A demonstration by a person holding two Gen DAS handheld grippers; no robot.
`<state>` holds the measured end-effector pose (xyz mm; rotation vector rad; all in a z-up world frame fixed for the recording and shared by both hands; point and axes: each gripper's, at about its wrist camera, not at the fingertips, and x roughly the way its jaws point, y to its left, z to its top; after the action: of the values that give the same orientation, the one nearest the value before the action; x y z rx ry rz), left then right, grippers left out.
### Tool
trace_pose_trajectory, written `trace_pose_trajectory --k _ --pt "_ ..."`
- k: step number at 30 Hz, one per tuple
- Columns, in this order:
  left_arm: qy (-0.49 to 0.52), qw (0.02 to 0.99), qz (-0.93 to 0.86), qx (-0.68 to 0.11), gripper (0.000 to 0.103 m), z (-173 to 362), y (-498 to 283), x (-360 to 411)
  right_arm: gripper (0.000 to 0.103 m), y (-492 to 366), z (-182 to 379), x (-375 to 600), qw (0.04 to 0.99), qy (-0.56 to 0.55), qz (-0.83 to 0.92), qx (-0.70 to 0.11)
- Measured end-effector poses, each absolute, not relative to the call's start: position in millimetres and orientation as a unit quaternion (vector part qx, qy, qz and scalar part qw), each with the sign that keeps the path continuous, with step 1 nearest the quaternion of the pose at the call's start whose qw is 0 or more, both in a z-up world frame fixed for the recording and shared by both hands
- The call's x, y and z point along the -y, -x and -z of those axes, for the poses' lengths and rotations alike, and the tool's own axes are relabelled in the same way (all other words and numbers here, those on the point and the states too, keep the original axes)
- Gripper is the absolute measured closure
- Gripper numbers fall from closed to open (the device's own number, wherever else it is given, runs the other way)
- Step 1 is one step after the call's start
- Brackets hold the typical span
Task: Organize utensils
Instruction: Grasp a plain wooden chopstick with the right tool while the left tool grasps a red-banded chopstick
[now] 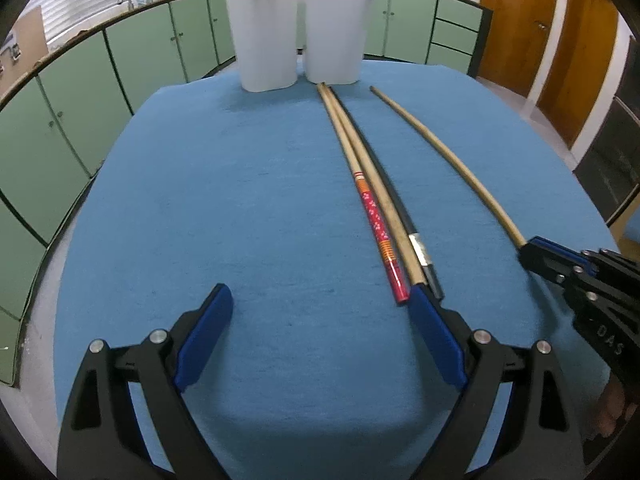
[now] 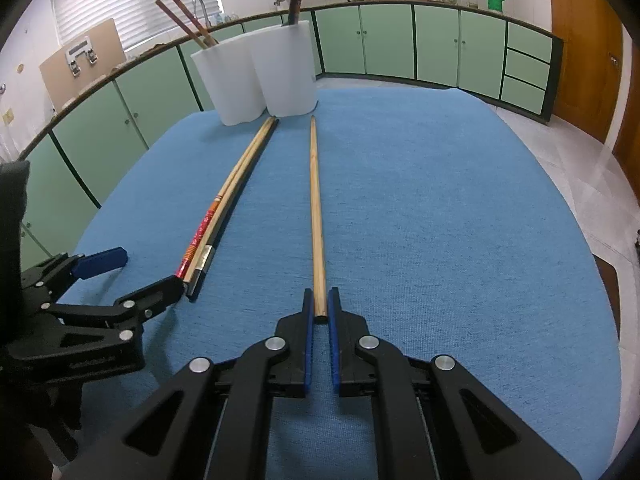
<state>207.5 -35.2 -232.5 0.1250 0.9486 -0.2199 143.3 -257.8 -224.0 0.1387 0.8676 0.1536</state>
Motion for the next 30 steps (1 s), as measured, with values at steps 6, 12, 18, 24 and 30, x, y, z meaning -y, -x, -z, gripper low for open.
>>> trace_pose_trajectory --k 6,12,18,24,30 --pt "-0.046 0.885 0.071 -0.458 0.014 231 -205 5 0.096 -143 224 259 0.902 -0.069 -0.075 -0.419" --pt "-0.037 0.887 0.077 -0.455 0.016 229 -203 5 0.096 -144 224 259 0.902 -0.069 -0.076 -0.419" --pt "-0.049 0.889 0.093 -0.445 0.033 227 -201 19 0.096 -143 225 262 0.901 -0.074 -0.082 -0.419" --pt "-0.048 0.893 0.104 -0.435 0.057 225 -197 26 0.095 -144 225 263 0.901 -0.073 -0.082 -0.42" --pt "-0.055 0.894 0.117 -0.428 0.09 226 -192 36 0.096 -144 225 261 0.902 -0.068 -0.08 -0.419"
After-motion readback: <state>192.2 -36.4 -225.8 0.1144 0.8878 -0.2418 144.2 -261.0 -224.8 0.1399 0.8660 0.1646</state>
